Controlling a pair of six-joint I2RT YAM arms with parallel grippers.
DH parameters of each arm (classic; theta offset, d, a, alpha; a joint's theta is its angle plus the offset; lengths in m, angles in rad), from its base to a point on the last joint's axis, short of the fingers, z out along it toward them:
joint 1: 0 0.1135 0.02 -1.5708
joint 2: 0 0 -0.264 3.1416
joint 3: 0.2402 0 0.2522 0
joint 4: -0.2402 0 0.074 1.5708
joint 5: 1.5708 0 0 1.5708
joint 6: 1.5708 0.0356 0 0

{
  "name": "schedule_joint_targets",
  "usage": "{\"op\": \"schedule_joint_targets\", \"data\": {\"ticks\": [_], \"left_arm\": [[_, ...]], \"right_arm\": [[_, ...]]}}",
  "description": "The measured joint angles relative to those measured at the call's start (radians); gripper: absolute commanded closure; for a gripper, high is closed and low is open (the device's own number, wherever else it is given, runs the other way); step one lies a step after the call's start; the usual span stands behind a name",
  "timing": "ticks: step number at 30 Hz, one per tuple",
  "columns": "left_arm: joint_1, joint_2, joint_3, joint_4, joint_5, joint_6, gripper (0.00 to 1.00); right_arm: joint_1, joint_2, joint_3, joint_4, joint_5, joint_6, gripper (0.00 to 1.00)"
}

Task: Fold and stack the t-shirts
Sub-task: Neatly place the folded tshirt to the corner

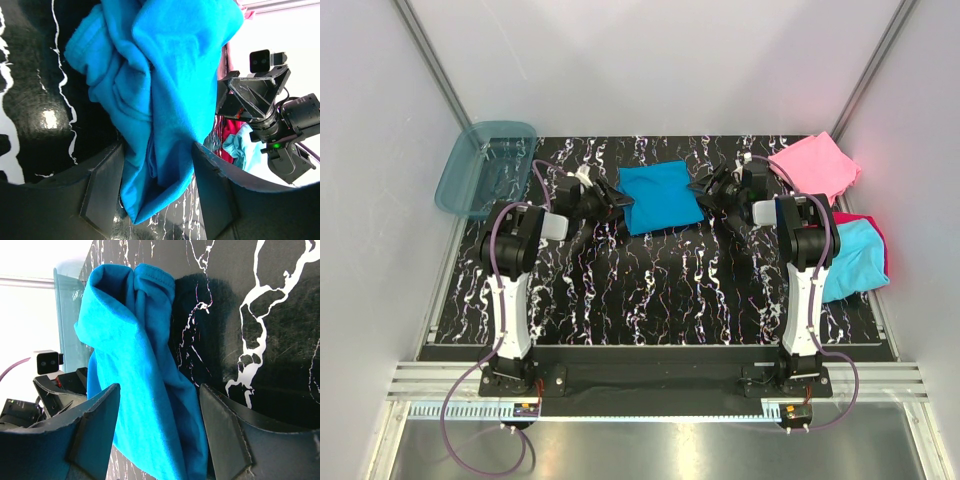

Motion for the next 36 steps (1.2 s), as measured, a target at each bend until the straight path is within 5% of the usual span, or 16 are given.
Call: {"op": "schedule_joint_targets", "data": {"ticks": [36], "left_arm": [[-0.001,0.039,-0.004,0.078,0.003,-0.028,0.45]], "right_arm": [[0.028,0.028,0.050,-0.028,-0.010,-0.010,0.31]]}}
